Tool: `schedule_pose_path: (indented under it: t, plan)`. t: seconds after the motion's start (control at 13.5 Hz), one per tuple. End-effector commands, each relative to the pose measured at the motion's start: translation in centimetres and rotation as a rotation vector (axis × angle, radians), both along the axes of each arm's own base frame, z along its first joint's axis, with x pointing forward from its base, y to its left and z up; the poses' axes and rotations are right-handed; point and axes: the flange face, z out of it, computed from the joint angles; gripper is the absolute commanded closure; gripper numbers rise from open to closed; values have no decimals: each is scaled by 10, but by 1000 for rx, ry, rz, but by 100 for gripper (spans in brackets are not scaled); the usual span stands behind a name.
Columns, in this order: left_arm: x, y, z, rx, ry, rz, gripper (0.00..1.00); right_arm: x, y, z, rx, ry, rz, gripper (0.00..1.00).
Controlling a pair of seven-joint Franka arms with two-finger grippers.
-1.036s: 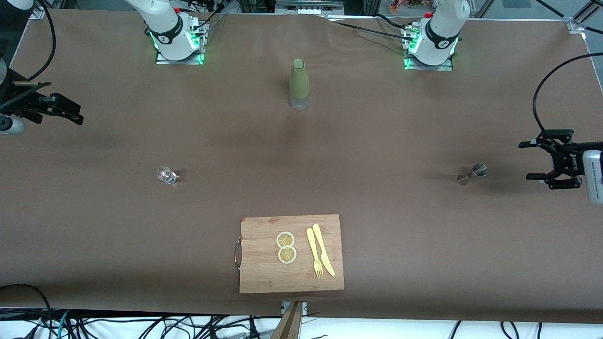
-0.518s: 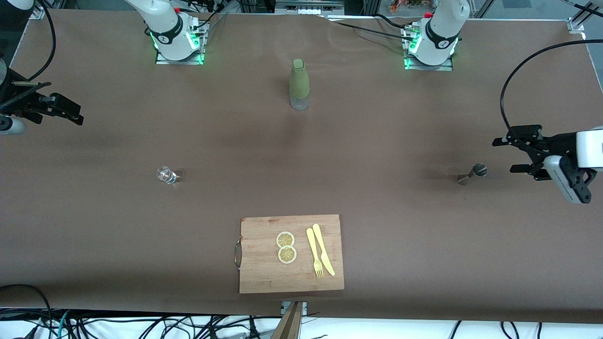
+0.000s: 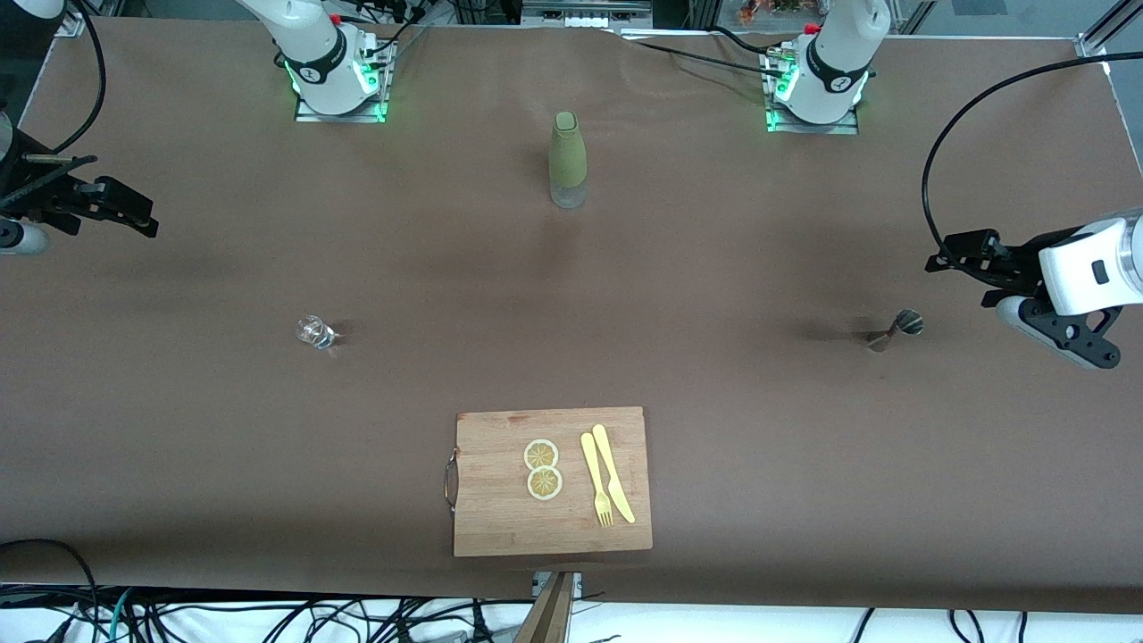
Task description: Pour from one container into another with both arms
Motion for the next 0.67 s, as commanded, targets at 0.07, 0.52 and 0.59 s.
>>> schedule_pose_path:
  t: [0.07,0.52,0.59]
  plan:
    - [-19,-25,25,152,-14,78,0,0,2,5,12,-12,-7,0]
    - [-64,-21,20,200,-102,204,0,0,1,5,12,-12,-9,0]
    - [-67,-17,13,202,-105,212,0,0,1,5,12,-12,-9,0]
